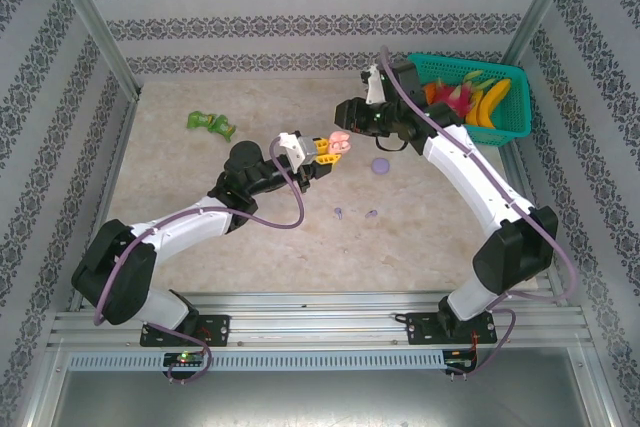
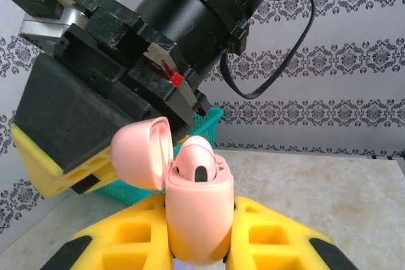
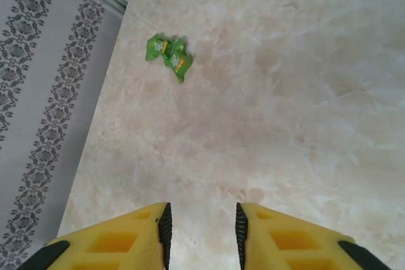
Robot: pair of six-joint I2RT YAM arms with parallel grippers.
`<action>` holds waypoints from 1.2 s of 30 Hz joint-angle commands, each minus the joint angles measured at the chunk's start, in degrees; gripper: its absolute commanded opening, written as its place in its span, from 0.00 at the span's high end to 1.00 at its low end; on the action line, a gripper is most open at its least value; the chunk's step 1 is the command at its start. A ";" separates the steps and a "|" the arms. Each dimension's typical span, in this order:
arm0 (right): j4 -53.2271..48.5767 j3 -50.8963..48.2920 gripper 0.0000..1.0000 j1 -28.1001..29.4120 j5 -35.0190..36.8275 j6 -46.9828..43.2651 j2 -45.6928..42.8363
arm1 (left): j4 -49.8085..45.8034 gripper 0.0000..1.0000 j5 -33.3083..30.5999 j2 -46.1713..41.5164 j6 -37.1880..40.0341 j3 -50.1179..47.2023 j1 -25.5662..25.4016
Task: Insert the wireless bluetooth earbuds into the charging case
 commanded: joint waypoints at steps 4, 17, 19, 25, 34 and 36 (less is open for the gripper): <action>-2.24 -3.40 0.69 2.66 -0.21 -2.66 -6.01 | 1.48 1.00 -2.22 -1.11 0.23 -0.74 -0.39; 3.38 -18.03 0.57 -3.57 9.79 3.18 -15.69 | 0.66 1.00 -8.54 4.47 -11.31 -0.95 1.91; 3.85 -20.82 0.56 -3.76 10.66 3.20 -15.65 | -1.62 1.00 -10.55 5.54 -15.00 -1.05 2.70; 5.57 -28.14 0.55 -3.90 14.04 4.78 -14.05 | -22.35 1.00 -12.98 10.57 -27.33 7.07 6.67; 7.85 -32.19 0.54 -3.95 16.96 7.50 -9.72 | -40.74 1.00 -4.93 24.52 -40.49 21.31 13.26; 8.31 -32.55 0.54 -4.06 17.07 7.77 -9.19 | -42.33 1.00 -4.82 26.70 -42.83 22.75 14.22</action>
